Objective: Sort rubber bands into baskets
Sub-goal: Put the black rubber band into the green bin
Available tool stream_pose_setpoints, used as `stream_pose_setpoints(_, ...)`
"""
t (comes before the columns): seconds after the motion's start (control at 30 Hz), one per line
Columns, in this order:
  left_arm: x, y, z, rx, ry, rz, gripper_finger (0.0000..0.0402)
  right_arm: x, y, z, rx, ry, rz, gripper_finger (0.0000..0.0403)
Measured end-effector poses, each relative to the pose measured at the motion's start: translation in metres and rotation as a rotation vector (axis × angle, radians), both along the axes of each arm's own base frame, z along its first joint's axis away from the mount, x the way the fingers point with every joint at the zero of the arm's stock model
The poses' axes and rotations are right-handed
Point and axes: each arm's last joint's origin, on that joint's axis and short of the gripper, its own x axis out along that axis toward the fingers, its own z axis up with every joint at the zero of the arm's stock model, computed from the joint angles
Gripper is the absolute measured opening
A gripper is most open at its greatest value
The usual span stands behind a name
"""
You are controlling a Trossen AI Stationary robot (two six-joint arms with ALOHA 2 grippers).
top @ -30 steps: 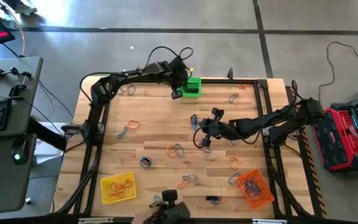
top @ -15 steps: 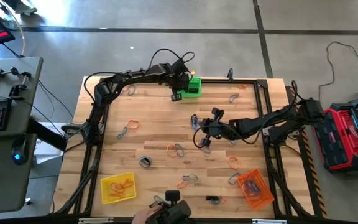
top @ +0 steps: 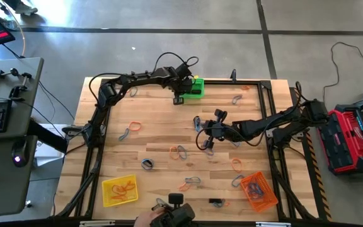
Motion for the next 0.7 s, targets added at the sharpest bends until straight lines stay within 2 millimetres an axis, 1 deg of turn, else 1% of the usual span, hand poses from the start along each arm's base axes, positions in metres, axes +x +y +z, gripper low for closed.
stream_pose_setpoints(0.1, -0.0001, 0.0002, -0.0001, 0.007, 0.005, -0.003, 0.0004, 0.0, 0.0, 0.0, 0.0, 0.0, 0.0, 0.0)
stream_pose_setpoints(0.23, 0.0008, -0.0011, -0.0001, 0.012, 0.008, -0.016, 0.0021, 0.0, 0.0, -0.0001, 0.0, 0.001, 0.0, 0.0)
stream_pose_setpoints(0.53, 0.001, -0.0014, -0.0002, 0.014, 0.009, -0.018, 0.0082, -0.0001, 0.0, -0.0001, -0.001, 0.002, -0.001, 0.0)
stream_pose_setpoints(0.7, 0.0001, -0.0001, 0.0002, 0.055, 0.035, 0.004, 0.0113, -0.0001, 0.0, 0.0, -0.001, 0.001, -0.001, 0.0)
